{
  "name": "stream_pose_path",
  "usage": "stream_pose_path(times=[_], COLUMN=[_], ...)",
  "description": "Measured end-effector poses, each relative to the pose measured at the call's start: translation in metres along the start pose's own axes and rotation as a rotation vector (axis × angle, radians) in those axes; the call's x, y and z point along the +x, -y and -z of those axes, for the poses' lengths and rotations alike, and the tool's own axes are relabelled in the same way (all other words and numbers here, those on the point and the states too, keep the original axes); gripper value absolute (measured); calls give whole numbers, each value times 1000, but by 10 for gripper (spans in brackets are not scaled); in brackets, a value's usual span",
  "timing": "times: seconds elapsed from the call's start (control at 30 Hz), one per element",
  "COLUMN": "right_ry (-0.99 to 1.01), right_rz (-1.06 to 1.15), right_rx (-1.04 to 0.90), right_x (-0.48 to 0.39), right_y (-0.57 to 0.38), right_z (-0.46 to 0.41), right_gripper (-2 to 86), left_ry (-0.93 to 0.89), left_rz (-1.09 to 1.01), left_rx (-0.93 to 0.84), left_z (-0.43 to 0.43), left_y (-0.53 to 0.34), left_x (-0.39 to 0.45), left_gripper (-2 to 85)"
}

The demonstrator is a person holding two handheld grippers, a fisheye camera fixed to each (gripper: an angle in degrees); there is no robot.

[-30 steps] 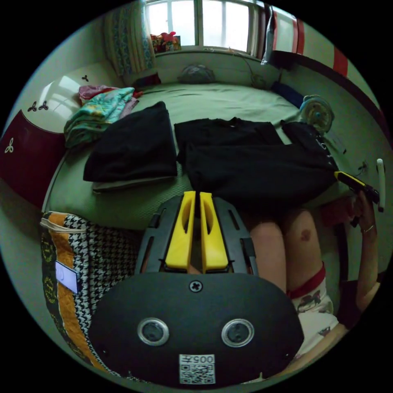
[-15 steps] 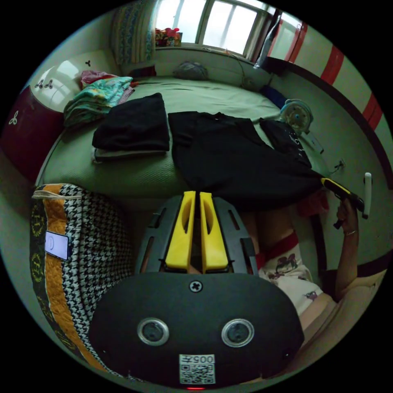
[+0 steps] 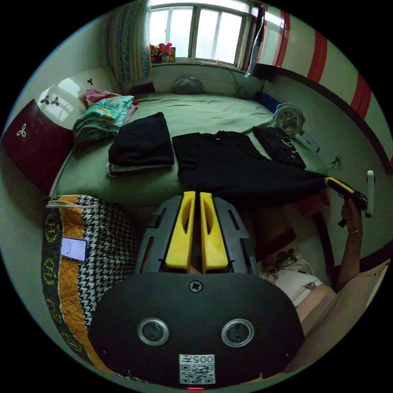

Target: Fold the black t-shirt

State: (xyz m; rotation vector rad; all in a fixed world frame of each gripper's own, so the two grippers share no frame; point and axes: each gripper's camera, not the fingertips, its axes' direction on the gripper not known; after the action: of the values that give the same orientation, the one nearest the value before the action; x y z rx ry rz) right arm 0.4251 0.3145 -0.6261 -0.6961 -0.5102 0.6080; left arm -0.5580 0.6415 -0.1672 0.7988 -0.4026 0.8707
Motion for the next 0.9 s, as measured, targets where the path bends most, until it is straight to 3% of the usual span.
stream_pose_path(times=[0.47, 0.9], right_ry=[38, -14], right_rz=[-95, -79], right_rx=[-53, -40], right_x=[8, 9], right_y=[39, 124], right_z=[-26, -70], right_gripper=[-11, -11], left_ry=[-55, -42], left_rz=[32, 11], left_rx=[-18, -1], left_z=[-14, -72], left_y=[54, 179], left_x=[-25, -53], left_gripper=[20, 19])
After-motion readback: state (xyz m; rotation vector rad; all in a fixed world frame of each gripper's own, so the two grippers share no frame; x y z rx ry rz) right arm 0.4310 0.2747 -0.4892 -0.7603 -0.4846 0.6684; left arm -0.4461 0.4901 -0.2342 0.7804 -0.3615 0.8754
